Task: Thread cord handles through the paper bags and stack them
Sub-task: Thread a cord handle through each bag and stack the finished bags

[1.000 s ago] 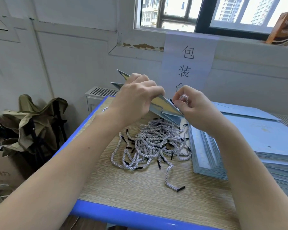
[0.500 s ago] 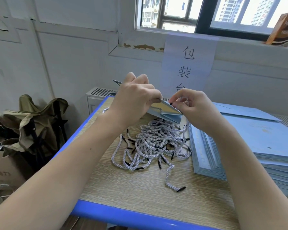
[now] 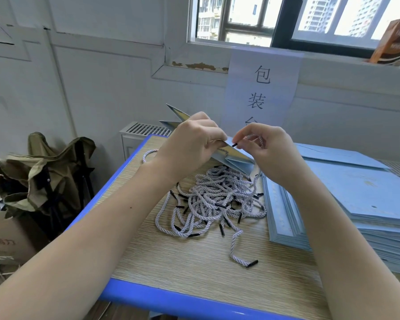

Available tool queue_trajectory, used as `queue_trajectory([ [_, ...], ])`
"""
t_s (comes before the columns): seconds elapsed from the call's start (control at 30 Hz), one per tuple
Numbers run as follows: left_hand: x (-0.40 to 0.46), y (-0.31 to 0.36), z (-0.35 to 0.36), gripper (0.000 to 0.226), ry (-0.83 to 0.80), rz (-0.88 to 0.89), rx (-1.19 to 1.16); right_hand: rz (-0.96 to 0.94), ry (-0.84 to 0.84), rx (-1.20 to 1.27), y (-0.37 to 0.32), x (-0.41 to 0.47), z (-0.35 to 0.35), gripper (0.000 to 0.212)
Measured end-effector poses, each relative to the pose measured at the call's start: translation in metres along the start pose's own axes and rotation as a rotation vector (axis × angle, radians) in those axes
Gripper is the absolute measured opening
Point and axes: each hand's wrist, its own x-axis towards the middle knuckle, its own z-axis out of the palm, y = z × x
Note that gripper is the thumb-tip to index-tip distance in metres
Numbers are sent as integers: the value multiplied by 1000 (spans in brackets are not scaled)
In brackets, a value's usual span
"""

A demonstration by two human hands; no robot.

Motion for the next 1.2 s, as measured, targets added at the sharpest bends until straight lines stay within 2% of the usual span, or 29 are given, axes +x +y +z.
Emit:
queue_trajectory([
  [0.3,5,1,-6,5,102,108,56,-64,5,2,-4,-2,-8,15],
  [0.5,11,3,-17,7,96,186,120,-109,-24,129,-2,-1,-12,14],
  [0.73,11,4,-20,18,75,177,98,-130,-10,229,0,0,-10,14],
  [1.0,10,2,-19,15,78,175,83,-66,19,345,1,1,-4,19],
  [1.2,9,-1,-17,13,82,182,83,-67,-21,376,-1,1,-6,24],
])
